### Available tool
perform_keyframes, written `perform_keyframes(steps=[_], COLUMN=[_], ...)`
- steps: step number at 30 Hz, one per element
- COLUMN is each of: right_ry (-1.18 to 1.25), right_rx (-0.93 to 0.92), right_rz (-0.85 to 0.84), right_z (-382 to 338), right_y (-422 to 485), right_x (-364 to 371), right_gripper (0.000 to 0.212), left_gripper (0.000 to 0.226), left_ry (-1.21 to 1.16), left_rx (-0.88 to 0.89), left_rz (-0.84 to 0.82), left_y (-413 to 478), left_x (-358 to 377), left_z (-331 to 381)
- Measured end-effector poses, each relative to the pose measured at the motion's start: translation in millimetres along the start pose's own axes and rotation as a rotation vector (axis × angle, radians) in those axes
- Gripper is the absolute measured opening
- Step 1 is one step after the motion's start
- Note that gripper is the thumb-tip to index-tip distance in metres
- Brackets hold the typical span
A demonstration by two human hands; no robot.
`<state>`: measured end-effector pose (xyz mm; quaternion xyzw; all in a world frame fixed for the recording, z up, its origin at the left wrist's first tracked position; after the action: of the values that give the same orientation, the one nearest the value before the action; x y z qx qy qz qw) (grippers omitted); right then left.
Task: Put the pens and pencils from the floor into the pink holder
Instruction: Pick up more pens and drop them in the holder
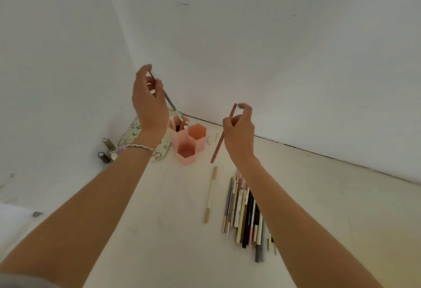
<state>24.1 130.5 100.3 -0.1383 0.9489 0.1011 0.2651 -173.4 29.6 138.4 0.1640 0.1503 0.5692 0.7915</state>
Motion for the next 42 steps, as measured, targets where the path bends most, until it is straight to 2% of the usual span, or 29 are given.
perform_keyframes(steps=[7,9,12,14,18,21,24,26,29,30,32,34,36,40,42], right_ry=[0.12,0.115,0.082,0.003,-0.249,-0.357,-0.249,-0.241,-0.255,-0.258,-0.262,-0.268,-0.266,-0.291,-0.342], right_rx=[-0.198,-0.235,-0.292,-0.332,-0.374,-0.498,-0.414,-0.33,-0.251,-0.222,-0.171,-0.135,-0.107,-0.056,-0.033], right_rz=[0.135,0.14,0.136,0.106,-0.079,-0.082,-0.023,0.014,0.045,0.05,0.054,0.064,0.068,0.047,-0.002], right_z=[-29.8,-34.5,-46.4,-52.3,-42.2,-31.7,-24.2,-17.2,-6.0,-1.0,10.5,22.6,34.3,54.8,63.7], right_y=[11.8,14.0,18.2,18.2,6.0,-11.7,-13.2,-8.4,-4.2,-4.6,-5.9,-10.8,-17.6,-31.7,-38.2], right_x=[15.3,24.2,42.9,57.1,86.3,90.3,71.7,52.7,19.8,8.1,-9.8,-25.9,-40.4,-56.2,-58.2], right_gripper=[0.048,0.05,0.04,0.036,0.026,0.025,0.033,0.036,0.038,0.038,0.037,0.036,0.032,0.025,0.022], left_gripper=[0.02,0.023,0.028,0.029,0.028,0.029,0.023,0.019,0.009,0.016,0.042,0.05,0.047,0.031,0.019], left_ry=[0.267,0.271,0.178,0.153,0.111,0.141,0.156,0.252,0.564,0.699,0.902,0.991,1.025,1.01,0.867], left_rx=[0.028,0.048,-0.003,-0.057,-0.109,-0.148,-0.187,-0.193,-0.366,-0.428,-0.464,-0.42,-0.362,-0.344,-0.359], left_rz=[-0.335,-0.258,-0.098,-0.074,-0.059,-0.058,-0.107,-0.224,-0.633,-0.779,-0.93,-0.955,-0.968,-0.974,-0.935], left_y=[-25.3,-29.0,-23.2,-19.1,-19.4,-25.8,-45.8,-67.8,-110.3,-125.8,-149.2,-164.5,-178.0,-195.5,-196.0], left_x=[11.8,-0.1,-26.2,-39.8,-54.2,-54.2,-45.5,-32.3,-7.5,-1.1,2.4,4.6,6.8,7.2,14.2], left_z=[-52.9,-59.4,-63.4,-67.3,-68.5,-67.2,-61.8,-61.6,-80.6,-88.1,-100.6,-104.4,-106.4,-107.6,-99.3])
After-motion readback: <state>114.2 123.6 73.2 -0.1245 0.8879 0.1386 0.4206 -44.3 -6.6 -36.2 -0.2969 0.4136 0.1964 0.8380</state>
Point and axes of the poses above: each hand's wrist, its own y-axis towards the middle knuckle, its own x-axis out of the palm, z = x × y, the point moved 4 cm from there along y, towards the middle knuckle, and after that the axes turned 11 degrees about -y, right-handed, at the moved point
